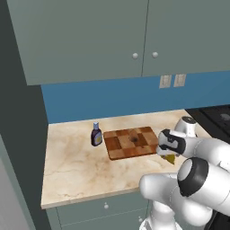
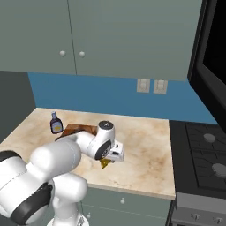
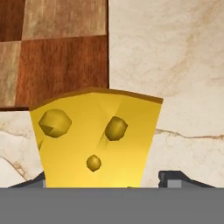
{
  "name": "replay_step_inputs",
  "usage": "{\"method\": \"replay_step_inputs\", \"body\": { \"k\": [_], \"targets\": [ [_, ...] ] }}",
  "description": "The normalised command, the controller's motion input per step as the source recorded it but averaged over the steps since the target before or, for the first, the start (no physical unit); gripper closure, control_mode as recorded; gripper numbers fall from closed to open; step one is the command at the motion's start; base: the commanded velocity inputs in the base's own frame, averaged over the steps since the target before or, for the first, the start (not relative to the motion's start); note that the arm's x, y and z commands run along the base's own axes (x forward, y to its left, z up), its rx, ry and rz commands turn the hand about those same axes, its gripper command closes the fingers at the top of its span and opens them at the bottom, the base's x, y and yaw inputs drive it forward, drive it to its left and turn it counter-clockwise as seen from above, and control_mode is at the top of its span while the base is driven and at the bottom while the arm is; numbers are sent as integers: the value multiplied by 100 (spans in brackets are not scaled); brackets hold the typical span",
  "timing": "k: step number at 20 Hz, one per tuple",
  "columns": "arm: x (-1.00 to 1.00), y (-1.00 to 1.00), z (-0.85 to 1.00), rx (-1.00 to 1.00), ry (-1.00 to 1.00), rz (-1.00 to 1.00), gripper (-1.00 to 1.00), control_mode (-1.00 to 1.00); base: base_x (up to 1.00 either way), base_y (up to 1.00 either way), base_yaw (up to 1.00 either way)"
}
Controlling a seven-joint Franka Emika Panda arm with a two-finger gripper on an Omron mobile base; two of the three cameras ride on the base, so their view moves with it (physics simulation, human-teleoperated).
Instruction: Retrieve the reheated potato from the microwave, then place the potato, cheese, and condiment on the cutting board.
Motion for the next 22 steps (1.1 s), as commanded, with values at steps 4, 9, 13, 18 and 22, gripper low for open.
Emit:
{"method": "replay_step_inputs", "body": {
  "k": [4,9,13,18,22],
  "targets": [
    [1,10,-2,0,0,0,100,-100,0,0,0],
    [-17,0,11,0,-8,0,100,-100,0,0,0],
    [-48,0,58,0,-21,0,100,-100,0,0,0],
    [-26,1,62,0,-20,0,100,-100,0,0,0],
    [25,3,23,0,-4,0,100,-100,0,0,0]
  ]
}}
